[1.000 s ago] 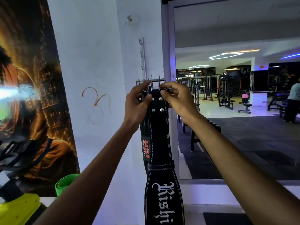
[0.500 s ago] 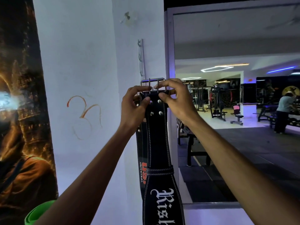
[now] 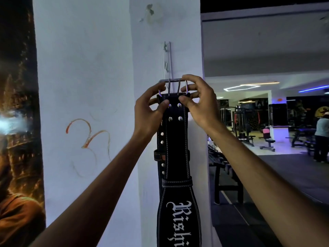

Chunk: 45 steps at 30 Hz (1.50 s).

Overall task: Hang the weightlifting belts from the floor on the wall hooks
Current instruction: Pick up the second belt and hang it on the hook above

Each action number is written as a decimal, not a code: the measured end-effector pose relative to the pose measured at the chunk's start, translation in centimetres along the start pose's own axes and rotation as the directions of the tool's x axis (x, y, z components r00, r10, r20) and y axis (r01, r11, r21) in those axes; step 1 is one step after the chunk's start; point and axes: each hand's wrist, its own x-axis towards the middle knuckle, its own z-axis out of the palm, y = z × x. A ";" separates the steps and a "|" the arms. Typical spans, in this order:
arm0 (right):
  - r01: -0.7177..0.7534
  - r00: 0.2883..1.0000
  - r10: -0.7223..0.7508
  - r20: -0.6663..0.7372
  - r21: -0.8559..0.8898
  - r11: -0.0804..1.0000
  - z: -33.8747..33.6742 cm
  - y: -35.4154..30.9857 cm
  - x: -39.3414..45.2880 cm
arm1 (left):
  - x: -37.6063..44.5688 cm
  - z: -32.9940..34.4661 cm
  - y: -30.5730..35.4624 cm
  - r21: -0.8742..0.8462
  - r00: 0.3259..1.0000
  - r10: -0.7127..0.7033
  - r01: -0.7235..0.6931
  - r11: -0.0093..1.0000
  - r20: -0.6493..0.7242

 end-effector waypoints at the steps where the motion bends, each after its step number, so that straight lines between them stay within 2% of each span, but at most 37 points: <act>1: 0.008 1.000 -0.008 -0.006 -0.006 1.000 0.4 0.5 0.7 | 0.8 0.1 -0.6 0.006 1.000 0.004 -0.004 1.000 0.000; 10: 0.013 1.000 -0.014 -0.019 -0.031 0.999 2.7 4.3 8.6 | 8.6 1.9 -3.6 0.073 1.000 0.009 -0.008 0.997 -0.010; 18: -0.048 0.998 0.047 -0.029 -0.010 0.999 4.5 6.5 12.8 | 13.3 2.6 -6.1 0.067 0.997 -0.069 0.071 0.995 -0.023; 26: -0.097 0.995 0.096 -0.032 -0.013 0.995 5.1 7.5 13.6 | 14.2 2.4 -7.4 0.003 0.989 -0.148 0.148 0.989 -0.018; 33: -0.096 0.995 0.096 0.025 0.007 0.995 5.0 7.7 12.2 | 12.7 1.9 -8.2 0.005 0.993 -0.087 0.087 0.996 0.086; 39: -0.149 0.986 0.155 -0.058 0.107 0.983 4.9 7.3 12.4 | 13.2 1.9 -8.1 0.019 0.995 -0.074 0.073 0.997 0.073; 45: -0.197 0.966 0.215 -0.145 0.126 0.972 5.7 7.2 12.8 | 14.6 2.3 -7.8 0.033 0.990 -0.134 0.135 0.990 -0.040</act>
